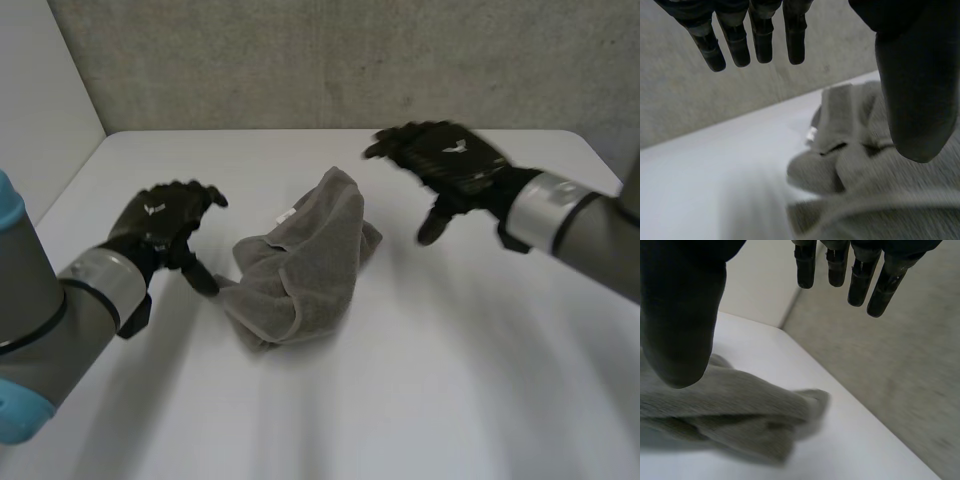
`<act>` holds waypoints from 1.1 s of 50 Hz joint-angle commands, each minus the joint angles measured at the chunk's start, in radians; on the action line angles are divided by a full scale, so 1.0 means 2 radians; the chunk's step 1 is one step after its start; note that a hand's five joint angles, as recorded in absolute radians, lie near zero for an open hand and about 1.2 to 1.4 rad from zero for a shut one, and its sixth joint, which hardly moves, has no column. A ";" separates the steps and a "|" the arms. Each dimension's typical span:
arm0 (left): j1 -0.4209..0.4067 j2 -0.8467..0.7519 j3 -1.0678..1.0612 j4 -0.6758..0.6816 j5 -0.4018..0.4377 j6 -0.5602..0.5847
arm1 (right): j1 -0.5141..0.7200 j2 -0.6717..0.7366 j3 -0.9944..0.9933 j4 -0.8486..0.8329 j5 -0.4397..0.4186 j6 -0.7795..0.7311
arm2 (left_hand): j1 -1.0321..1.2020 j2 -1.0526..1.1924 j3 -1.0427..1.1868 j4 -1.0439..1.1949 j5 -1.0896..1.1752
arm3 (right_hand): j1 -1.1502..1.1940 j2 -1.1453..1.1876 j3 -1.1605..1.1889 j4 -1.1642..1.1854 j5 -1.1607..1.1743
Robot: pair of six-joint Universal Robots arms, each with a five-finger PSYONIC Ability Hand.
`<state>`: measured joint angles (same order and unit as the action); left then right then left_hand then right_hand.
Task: Fold the towel.
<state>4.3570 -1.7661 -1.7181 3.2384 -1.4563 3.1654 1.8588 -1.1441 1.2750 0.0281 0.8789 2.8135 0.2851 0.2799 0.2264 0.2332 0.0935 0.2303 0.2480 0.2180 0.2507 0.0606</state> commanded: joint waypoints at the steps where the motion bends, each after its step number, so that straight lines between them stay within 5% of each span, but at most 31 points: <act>1: 0.004 -0.011 -0.033 0.016 0.013 0.003 | 0.064 0.071 -0.065 0.000 0.020 -0.005 | 0.001 0.004 -0.026 -0.029 0.009 | -0.010 -0.018 -0.022 -0.038 -0.012; 18: -0.003 -0.080 -0.054 0.064 0.009 0.015 | 0.153 0.284 -0.269 0.028 0.097 0.038 | 0.021 0.024 -0.026 -0.029 0.030 | 0.101 0.092 -0.022 -0.038 0.098; 27: -0.016 -0.080 -0.054 0.070 0.009 0.014 | 0.153 0.300 -0.275 0.030 0.121 0.051 | 0.143 0.146 -0.026 -0.029 0.152 | 0.484 0.475 -0.022 -0.038 0.481; 29: -0.016 -0.082 -0.053 0.072 0.009 0.014 | 0.148 0.282 -0.262 0.029 0.126 0.051 | 0.241 0.244 -0.026 -0.029 0.250 | 0.583 0.574 -0.022 -0.038 0.580; 39: -0.018 -0.075 -0.054 0.084 0.010 0.013 | 0.114 0.121 -0.107 -0.032 0.133 0.054 | 0.536 0.539 -0.026 -0.029 0.545 | 0.583 0.574 -0.022 -0.038 0.581; 45: -0.018 -0.068 -0.057 0.084 0.010 0.013 | 0.023 -0.013 0.043 -0.078 0.130 0.051 | 0.541 0.544 -0.026 -0.029 0.550 | 0.583 0.574 -0.022 -0.038 0.581; 55: -0.042 -0.065 -0.066 0.087 0.014 0.012 | -0.089 -0.096 0.256 -0.069 0.082 -0.002 | 0.523 0.526 -0.026 -0.029 0.532 | 0.583 0.574 -0.022 -0.038 0.581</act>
<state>4.3118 -1.8962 -1.8437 3.4094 -1.4312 3.1894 1.7939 -1.2580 1.5497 -0.1272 1.1157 2.8969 1.2792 1.2959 0.2264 0.2332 1.1345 1.3214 1.3247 0.2180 0.2507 1.1544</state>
